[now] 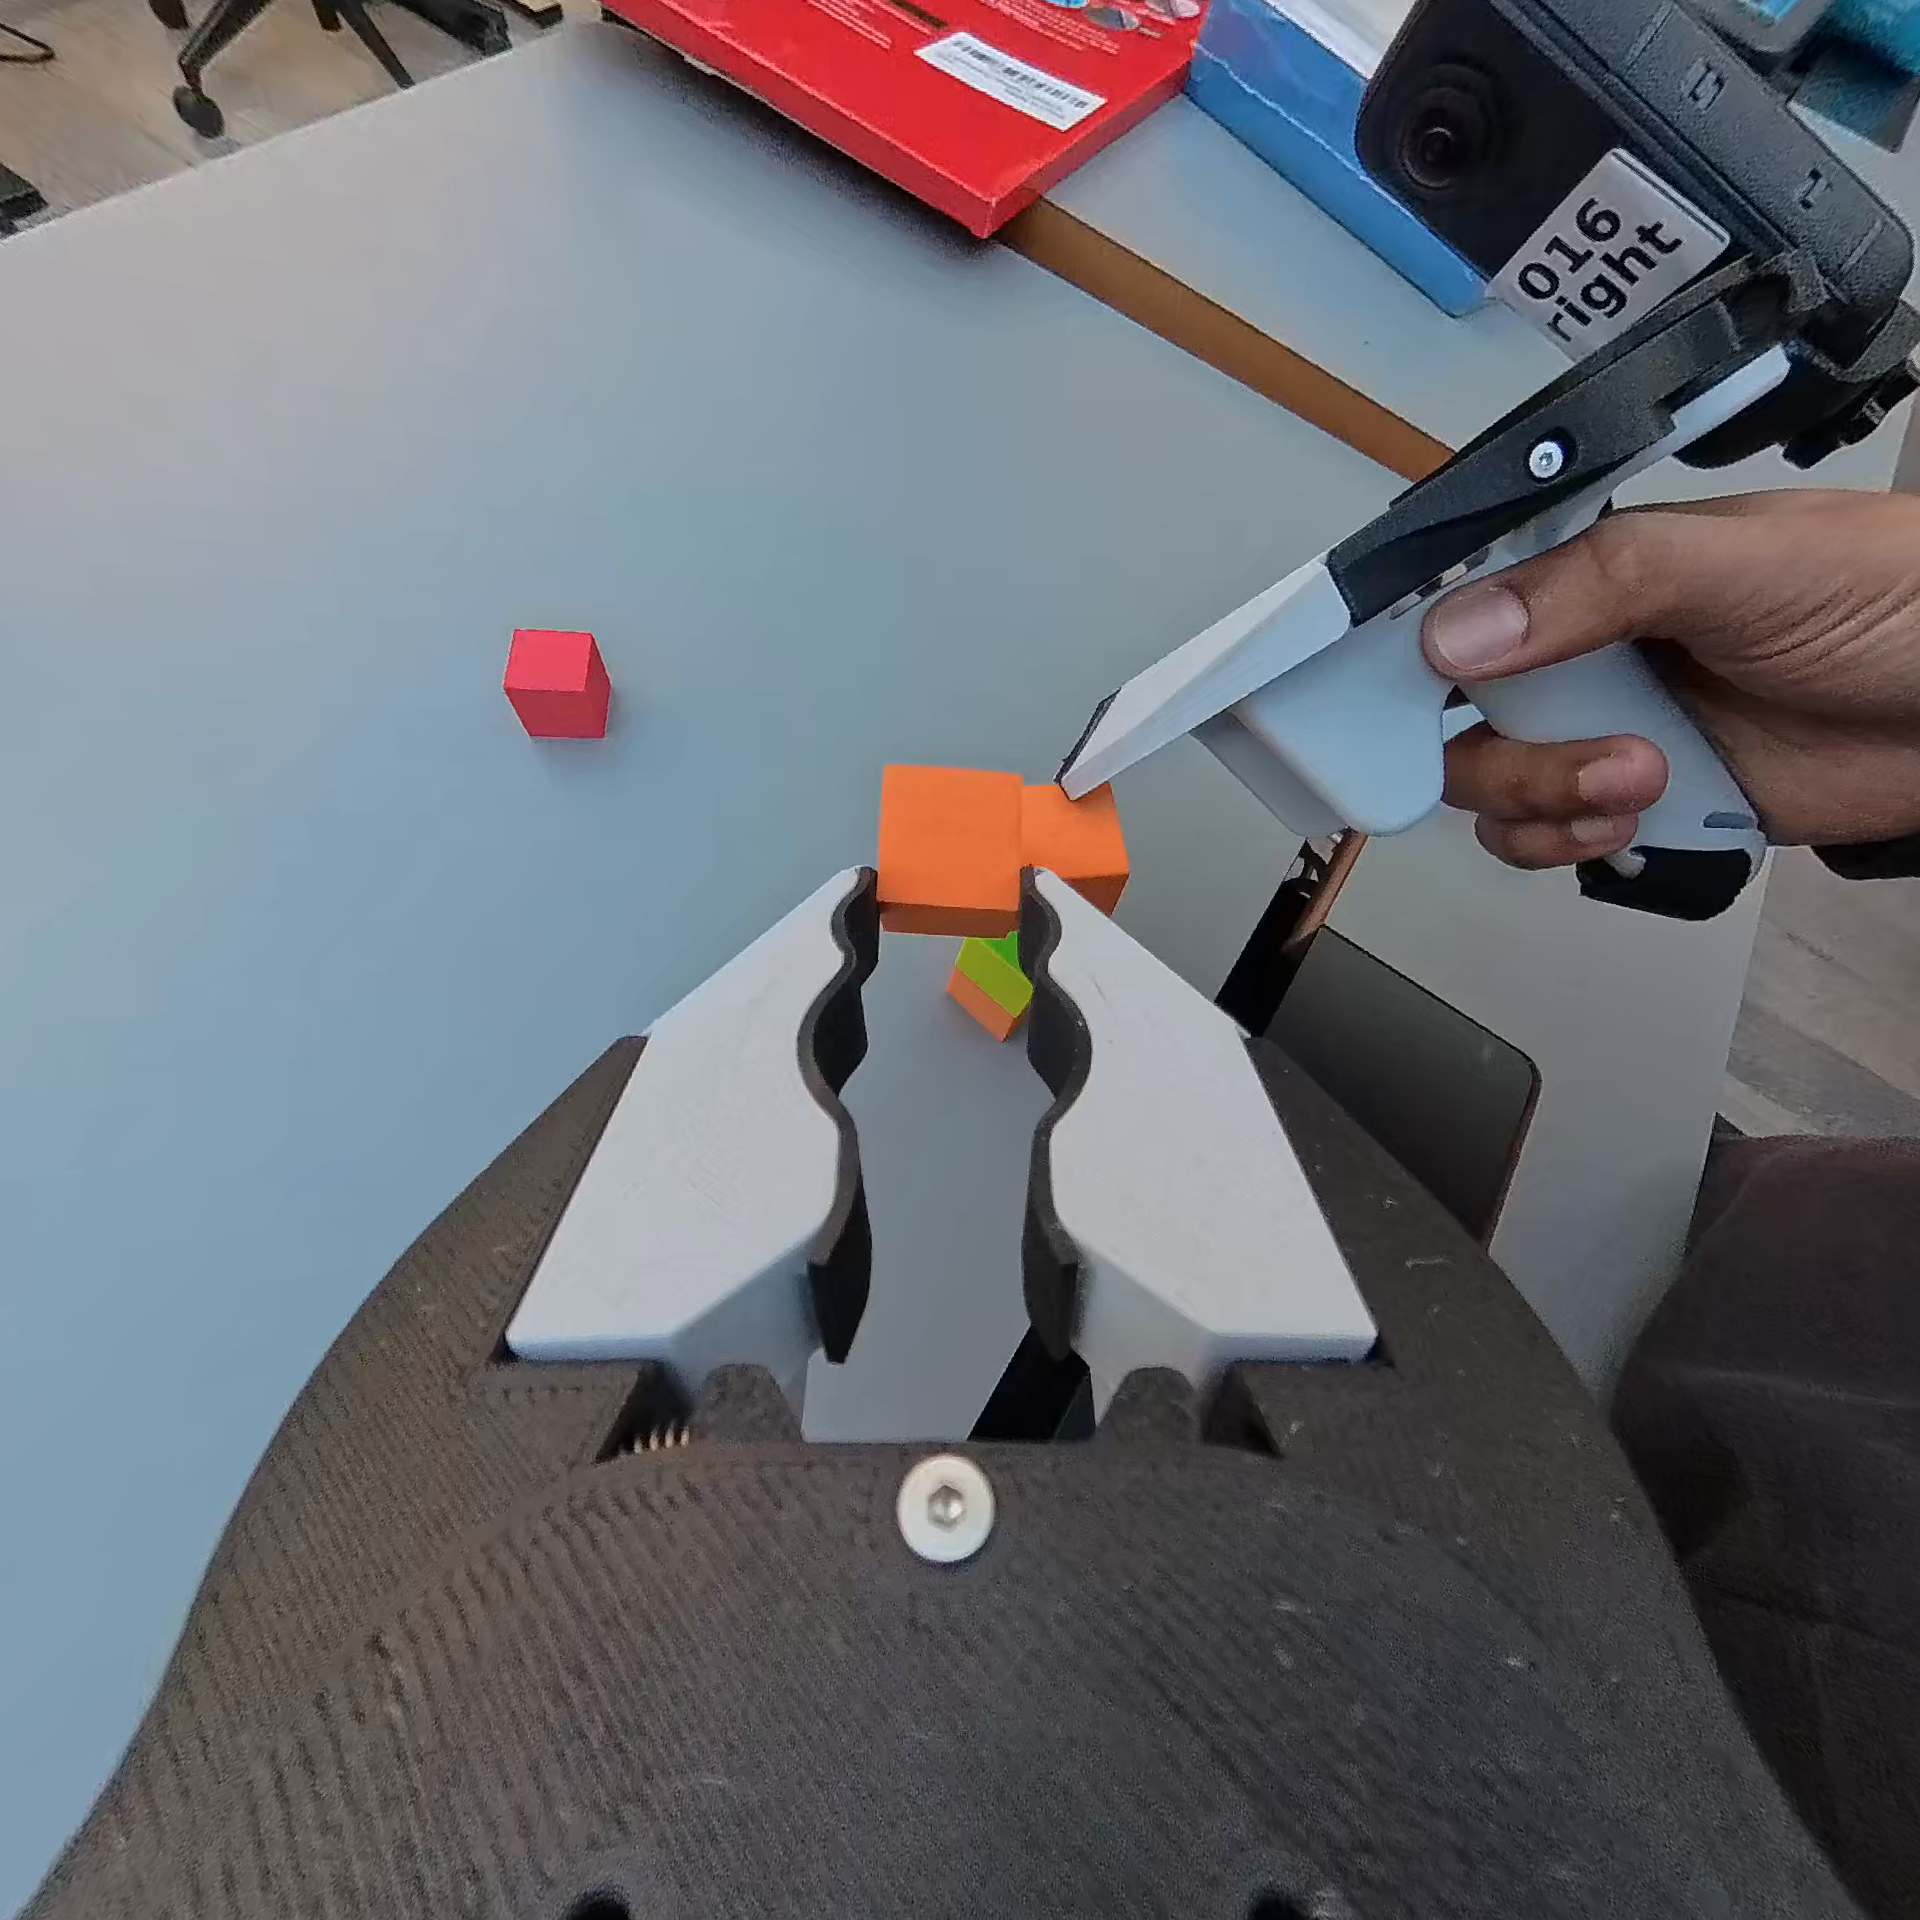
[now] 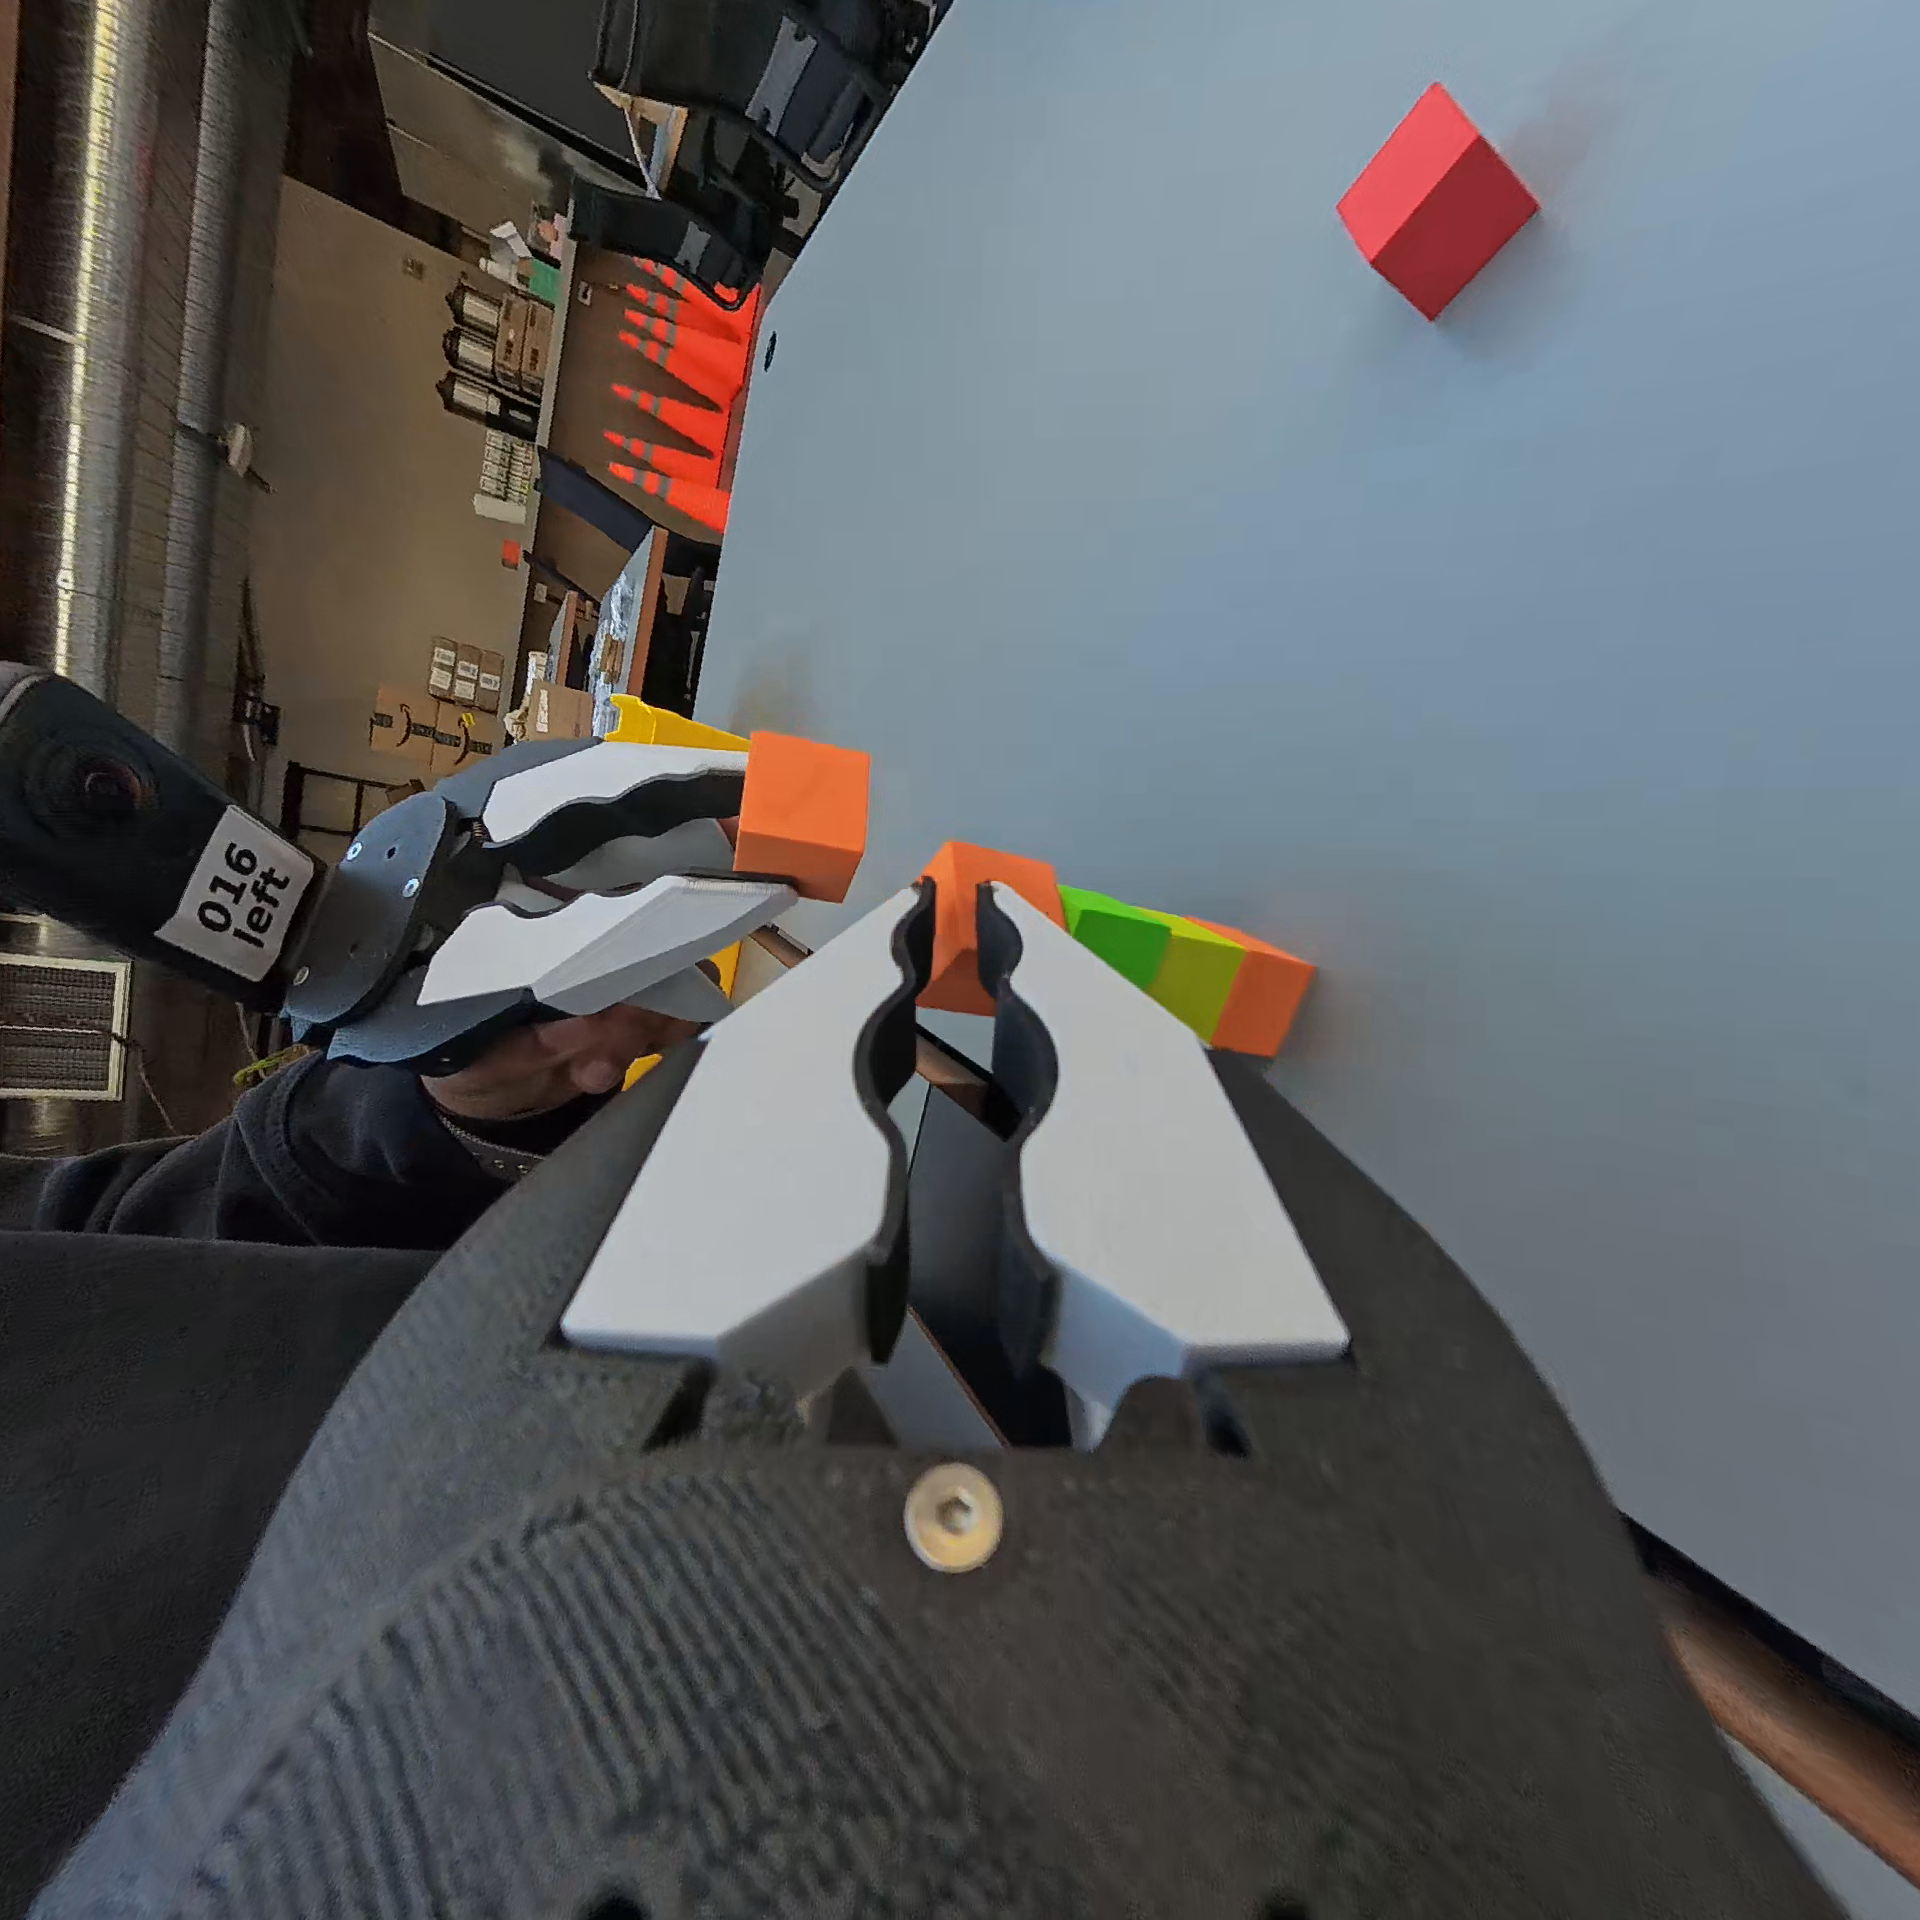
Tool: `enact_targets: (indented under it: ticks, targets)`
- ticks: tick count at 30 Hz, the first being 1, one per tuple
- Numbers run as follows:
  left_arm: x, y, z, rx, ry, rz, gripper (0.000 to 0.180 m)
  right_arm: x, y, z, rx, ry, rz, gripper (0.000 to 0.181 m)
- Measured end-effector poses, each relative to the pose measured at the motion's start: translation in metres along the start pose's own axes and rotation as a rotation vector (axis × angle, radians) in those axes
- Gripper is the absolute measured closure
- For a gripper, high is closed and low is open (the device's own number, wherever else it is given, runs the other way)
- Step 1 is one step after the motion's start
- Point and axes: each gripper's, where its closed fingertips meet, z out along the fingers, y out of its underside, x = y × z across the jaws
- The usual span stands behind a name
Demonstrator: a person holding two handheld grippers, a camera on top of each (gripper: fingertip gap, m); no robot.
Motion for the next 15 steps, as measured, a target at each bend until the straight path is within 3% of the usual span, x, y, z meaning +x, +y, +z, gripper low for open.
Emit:
enact_targets:
  ticks: [6, 15]
  targets:
    - [0.011, -0.008, 0.001, 0.016, 0.032, 0.028, 0.156, -0.003, 0.000, -0.003, 0.015, -0.012, -0.035, 0.159]
    - [0.028, -0.001, 0.017, -0.044, 0.062, 0.084, 0.155, 0.008, -0.019, -0.027, 0.098, 0.044, -0.051, 0.156]
